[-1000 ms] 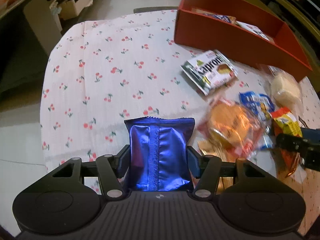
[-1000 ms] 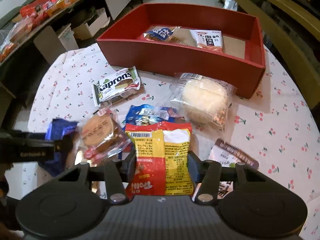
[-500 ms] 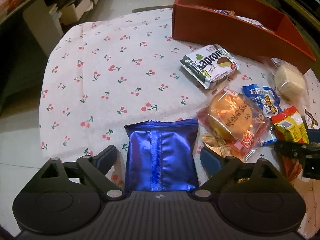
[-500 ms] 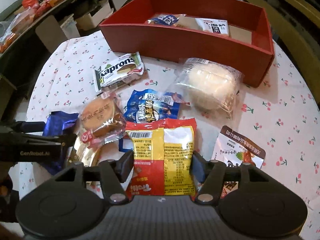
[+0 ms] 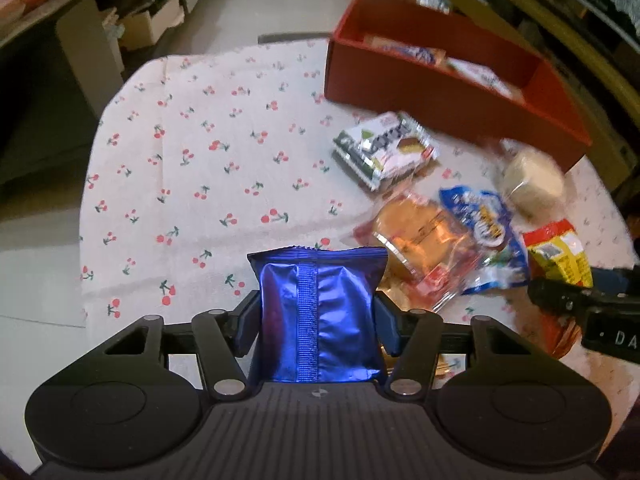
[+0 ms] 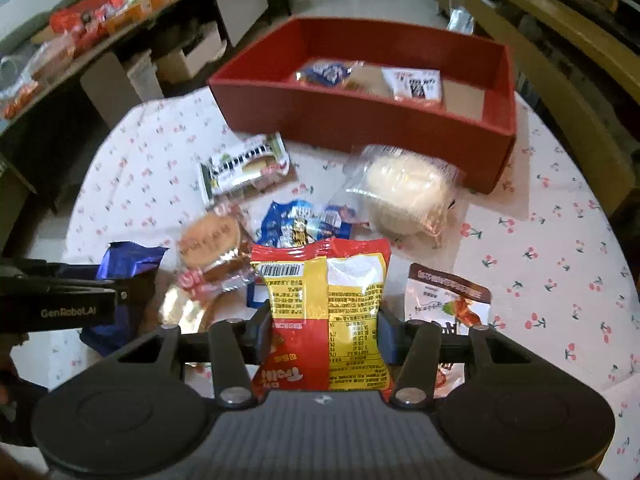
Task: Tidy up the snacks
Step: 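Carry the blue foil packet and Trolli bag over the red tray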
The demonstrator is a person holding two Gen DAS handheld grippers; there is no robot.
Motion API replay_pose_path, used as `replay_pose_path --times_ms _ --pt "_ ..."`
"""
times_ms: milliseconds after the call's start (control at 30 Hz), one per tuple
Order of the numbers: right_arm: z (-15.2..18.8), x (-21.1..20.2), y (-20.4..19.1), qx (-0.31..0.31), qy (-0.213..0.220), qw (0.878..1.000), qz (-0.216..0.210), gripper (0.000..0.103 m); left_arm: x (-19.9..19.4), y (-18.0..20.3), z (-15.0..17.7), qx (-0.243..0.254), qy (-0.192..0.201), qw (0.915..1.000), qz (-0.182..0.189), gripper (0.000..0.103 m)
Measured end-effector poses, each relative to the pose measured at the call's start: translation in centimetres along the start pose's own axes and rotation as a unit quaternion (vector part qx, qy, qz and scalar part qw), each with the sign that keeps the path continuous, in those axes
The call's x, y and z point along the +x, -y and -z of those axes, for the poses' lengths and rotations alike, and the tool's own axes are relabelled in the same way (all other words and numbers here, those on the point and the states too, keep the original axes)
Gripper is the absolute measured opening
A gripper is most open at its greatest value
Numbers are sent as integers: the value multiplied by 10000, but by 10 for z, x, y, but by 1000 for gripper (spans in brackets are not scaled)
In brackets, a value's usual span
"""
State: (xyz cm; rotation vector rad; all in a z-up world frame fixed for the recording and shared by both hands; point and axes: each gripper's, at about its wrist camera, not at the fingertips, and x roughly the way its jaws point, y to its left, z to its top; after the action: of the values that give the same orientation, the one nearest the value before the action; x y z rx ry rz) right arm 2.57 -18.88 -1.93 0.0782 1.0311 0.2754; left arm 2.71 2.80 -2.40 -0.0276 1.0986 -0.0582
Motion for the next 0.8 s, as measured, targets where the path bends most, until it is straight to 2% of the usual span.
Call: replay_pose_path --times_ms 300,433,667,800 --pt "1 -43 3 191 472 9987 -69 67 -32 15 -2 40 286 9996 -2 64" --pt "-10 -57 10 379 798 9960 -103 67 -46 32 -18 252 512 9982 193 64" --pt "-36 -46 24 706 850 9938 -100 67 -45 53 -53 446 751 9943 605 64" --pt "-51 -41 26 721 908 9932 -116 67 -33 58 -70 463 759 9937 681 64"
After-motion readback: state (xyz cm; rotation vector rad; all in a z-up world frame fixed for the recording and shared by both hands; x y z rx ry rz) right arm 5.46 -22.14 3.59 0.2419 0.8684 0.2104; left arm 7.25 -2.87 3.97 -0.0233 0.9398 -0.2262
